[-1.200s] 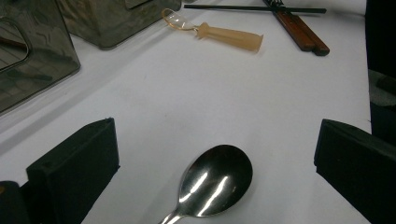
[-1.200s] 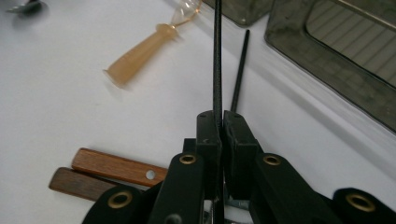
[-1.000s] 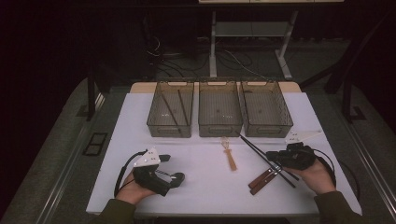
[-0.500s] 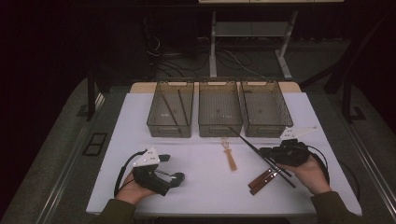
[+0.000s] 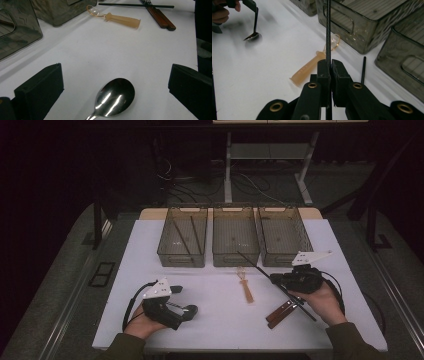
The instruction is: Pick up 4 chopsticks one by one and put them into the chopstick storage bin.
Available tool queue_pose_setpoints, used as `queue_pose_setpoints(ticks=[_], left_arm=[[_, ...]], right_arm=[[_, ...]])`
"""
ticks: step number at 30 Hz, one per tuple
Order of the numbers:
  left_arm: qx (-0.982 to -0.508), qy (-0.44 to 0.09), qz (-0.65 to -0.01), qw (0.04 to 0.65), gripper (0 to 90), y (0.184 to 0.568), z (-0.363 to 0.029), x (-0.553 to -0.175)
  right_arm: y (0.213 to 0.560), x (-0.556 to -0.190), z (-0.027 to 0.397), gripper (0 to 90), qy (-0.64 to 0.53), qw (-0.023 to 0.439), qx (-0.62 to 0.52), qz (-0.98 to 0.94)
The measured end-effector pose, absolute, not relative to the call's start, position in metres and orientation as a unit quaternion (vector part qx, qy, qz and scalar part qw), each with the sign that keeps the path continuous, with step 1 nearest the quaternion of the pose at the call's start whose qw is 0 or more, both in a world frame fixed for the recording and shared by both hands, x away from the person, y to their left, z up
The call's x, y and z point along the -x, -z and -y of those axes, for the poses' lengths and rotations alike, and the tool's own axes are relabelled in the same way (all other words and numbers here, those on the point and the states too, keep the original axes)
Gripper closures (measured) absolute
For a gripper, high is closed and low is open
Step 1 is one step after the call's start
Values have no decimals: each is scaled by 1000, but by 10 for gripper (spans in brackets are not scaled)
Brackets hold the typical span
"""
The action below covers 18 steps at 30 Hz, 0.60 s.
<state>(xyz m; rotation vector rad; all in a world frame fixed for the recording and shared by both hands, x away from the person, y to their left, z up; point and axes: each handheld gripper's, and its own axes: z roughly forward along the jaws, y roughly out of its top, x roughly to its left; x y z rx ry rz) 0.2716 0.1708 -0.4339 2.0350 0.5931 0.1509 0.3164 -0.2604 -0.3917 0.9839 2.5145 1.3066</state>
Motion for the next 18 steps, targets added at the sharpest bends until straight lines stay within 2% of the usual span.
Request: queue_pose_setpoints(ticks=[18], left_arm=[[-833,-61,-248,490,0,434,-170,-271]], right_arm=[[385,-337,219,857,-454,63,-317,-830]])
